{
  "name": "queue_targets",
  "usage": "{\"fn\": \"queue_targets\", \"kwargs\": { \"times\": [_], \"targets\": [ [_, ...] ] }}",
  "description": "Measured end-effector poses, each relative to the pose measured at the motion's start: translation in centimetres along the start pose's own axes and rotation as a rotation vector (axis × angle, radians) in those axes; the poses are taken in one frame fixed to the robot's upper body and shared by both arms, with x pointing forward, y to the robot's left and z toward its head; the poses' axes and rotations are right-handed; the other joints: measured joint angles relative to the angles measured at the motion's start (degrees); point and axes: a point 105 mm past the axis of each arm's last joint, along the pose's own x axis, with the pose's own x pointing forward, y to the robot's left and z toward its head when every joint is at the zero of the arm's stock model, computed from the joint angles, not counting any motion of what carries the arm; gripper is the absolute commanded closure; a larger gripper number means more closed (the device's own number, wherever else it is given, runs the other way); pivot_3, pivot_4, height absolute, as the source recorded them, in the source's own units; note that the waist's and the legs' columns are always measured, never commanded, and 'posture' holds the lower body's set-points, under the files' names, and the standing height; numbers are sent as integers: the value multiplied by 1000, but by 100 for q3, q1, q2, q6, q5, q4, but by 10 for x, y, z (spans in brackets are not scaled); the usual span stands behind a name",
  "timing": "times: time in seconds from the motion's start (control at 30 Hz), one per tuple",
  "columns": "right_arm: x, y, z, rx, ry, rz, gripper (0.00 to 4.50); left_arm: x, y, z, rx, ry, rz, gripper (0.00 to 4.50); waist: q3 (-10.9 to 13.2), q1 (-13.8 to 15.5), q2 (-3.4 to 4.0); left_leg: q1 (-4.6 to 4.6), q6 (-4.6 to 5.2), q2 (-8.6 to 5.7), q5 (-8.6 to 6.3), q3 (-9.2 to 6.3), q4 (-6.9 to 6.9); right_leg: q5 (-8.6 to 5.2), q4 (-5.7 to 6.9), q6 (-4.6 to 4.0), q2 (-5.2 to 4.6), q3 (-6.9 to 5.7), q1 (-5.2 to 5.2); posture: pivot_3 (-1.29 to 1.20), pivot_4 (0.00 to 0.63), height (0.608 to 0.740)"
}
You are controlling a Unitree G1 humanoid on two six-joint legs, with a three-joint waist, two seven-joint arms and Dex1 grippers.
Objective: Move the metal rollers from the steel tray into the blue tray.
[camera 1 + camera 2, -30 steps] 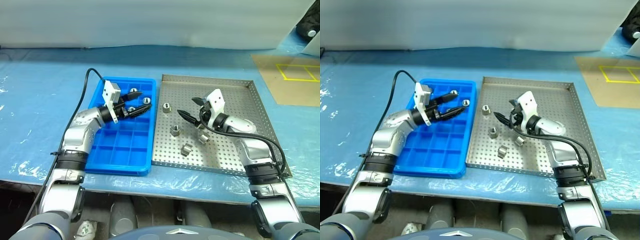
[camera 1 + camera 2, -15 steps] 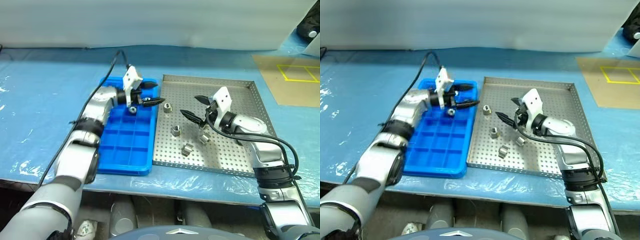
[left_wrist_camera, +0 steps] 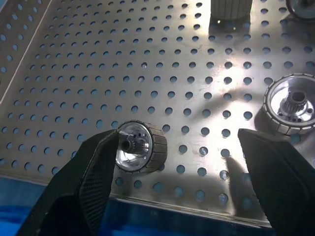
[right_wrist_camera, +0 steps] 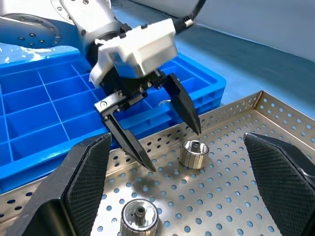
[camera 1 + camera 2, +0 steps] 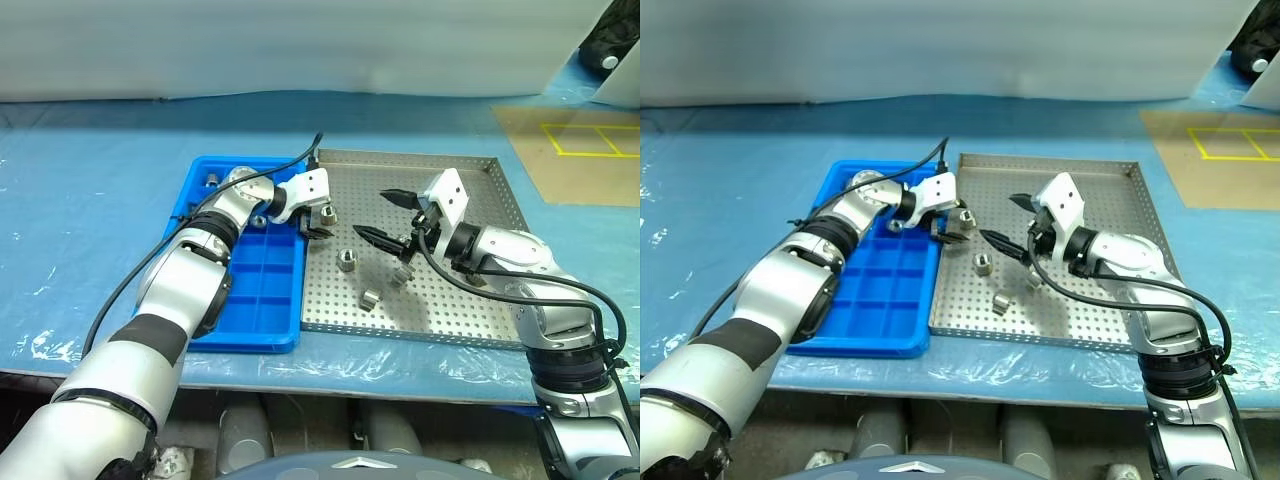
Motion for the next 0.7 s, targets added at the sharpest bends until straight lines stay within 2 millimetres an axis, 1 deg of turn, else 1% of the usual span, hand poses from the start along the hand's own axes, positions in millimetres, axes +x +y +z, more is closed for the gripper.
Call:
{"fn": "queue_targets", "kwargs": {
  "times": [0.1, 0.23, 0.33, 0.47, 0.7],
  "targets": [
    [-3, 6, 0, -1, 1, -9, 59, 5, 4, 6, 9, 14, 31, 423, 0, -4, 0, -1, 11, -2, -7, 3, 5, 0, -7, 1, 0, 6, 1, -495, 150, 740],
    [-7, 13, -8, 24, 22, -30, 59, 7, 11, 10, 28, 44, 84, 423, 0, -57, -1, 0, 27, -8, -16, 16, 7, 1, -19, 3, -3, 21, 2, -541, 150, 740],
    [-12, 13, -11, 35, 29, -64, 59, 11, 11, 2, 63, 125, 95, 423, 1, -149, -2, 0, 34, -13, -20, 24, 8, 3, -25, 6, -5, 30, 2, -567, 150, 740],
    [-18, 14, -13, 41, 37, -103, 59, 12, 11, -1, 147, 224, 78, 423, 1, -242, -2, 5, 53, -14, -32, 30, 15, 6, -26, 12, -5, 38, 3, -603, 150, 740],
    [-25, 16, -17, 48, 51, -151, 59, 13, 15, -10, 187, 334, 112, 423, 1, -407, -3, 3, 90, -24, -55, 49, 64, 13, -26, 31, -12, 46, 5, -637, 150, 740]
  ]
}}
